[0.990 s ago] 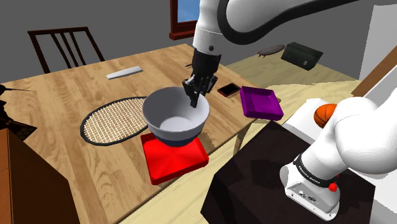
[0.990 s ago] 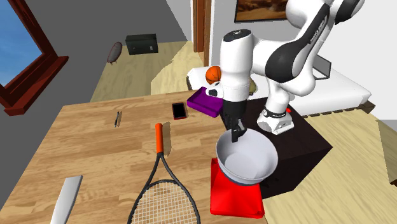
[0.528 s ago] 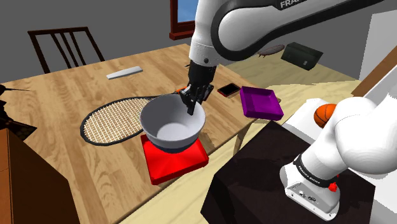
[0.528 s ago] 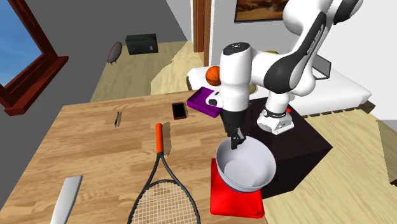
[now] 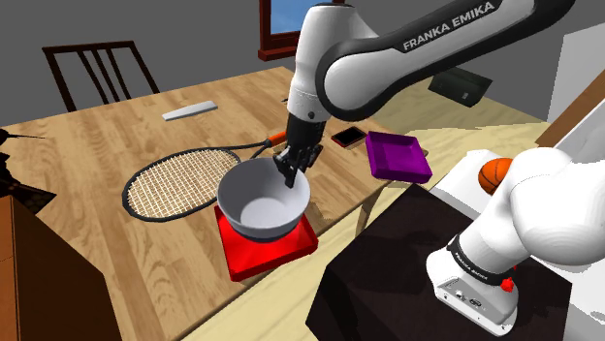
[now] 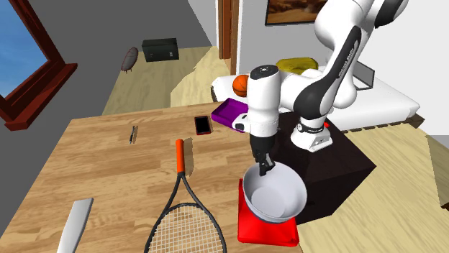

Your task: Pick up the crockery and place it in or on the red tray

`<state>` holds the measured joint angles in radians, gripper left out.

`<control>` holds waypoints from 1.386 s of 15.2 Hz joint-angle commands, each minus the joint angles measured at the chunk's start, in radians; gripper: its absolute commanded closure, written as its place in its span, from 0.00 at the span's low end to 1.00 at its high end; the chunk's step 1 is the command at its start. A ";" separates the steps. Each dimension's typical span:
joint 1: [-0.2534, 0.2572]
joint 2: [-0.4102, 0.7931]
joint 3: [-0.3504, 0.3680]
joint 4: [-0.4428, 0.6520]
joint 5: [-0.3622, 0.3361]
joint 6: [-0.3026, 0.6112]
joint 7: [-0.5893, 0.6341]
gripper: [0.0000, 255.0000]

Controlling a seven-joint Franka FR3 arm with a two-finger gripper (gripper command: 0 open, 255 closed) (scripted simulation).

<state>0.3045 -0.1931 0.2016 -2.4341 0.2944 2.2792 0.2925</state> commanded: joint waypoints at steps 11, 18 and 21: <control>0.003 0.034 0.004 -0.024 0.007 0.060 -0.010 1.00; -0.001 0.011 -0.001 -0.011 0.003 0.023 -0.009 0.00; -0.011 -0.046 -0.016 0.031 -0.010 -0.078 -0.004 0.00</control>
<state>0.2986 -0.2272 0.1925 -2.4195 0.2899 2.2323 0.2904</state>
